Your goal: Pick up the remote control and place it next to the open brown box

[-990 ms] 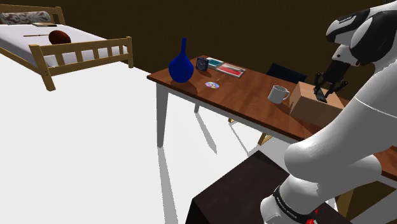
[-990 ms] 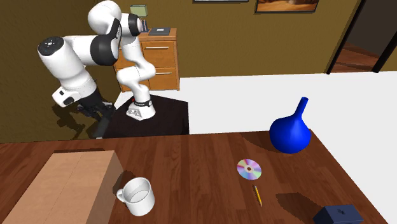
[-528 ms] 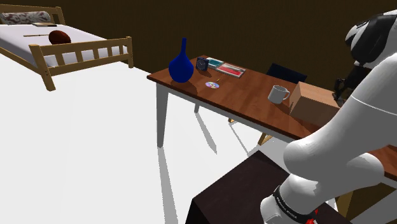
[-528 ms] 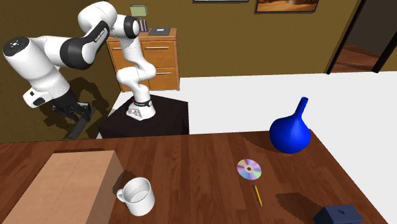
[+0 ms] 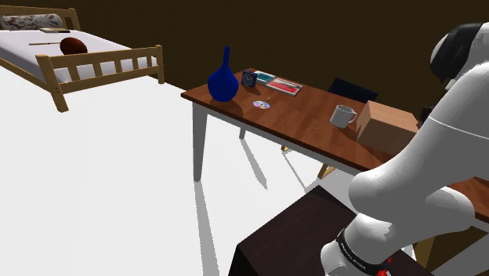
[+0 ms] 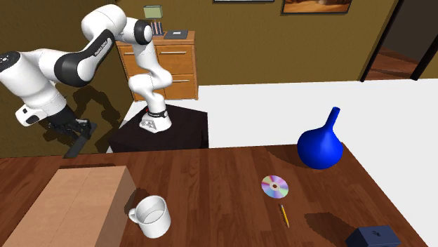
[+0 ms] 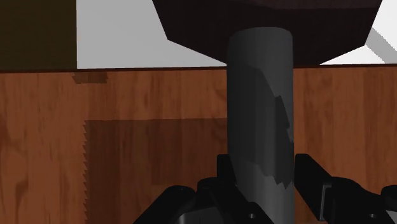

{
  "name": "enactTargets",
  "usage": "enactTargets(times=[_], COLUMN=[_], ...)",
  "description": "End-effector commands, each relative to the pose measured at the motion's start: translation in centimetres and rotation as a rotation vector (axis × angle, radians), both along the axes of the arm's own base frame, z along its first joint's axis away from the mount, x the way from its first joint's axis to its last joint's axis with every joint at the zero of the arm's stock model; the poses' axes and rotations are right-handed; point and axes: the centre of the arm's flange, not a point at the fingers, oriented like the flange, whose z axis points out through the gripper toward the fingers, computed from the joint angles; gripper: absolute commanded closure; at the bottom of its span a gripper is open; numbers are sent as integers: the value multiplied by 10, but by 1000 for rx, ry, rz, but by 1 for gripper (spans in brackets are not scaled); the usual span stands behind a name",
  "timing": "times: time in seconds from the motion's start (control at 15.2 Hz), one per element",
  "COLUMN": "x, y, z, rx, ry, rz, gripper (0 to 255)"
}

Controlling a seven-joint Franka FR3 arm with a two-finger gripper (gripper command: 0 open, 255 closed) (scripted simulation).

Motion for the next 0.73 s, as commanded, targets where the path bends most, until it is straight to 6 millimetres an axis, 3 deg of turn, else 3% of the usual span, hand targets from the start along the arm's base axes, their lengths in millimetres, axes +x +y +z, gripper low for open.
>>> enactTargets(times=[0.0, 0.66], x=[0, 0], y=[-1, -1], z=[-10, -63], rx=[-1, -1], ry=[0, 0], rz=[0, 0], gripper=[255, 255])
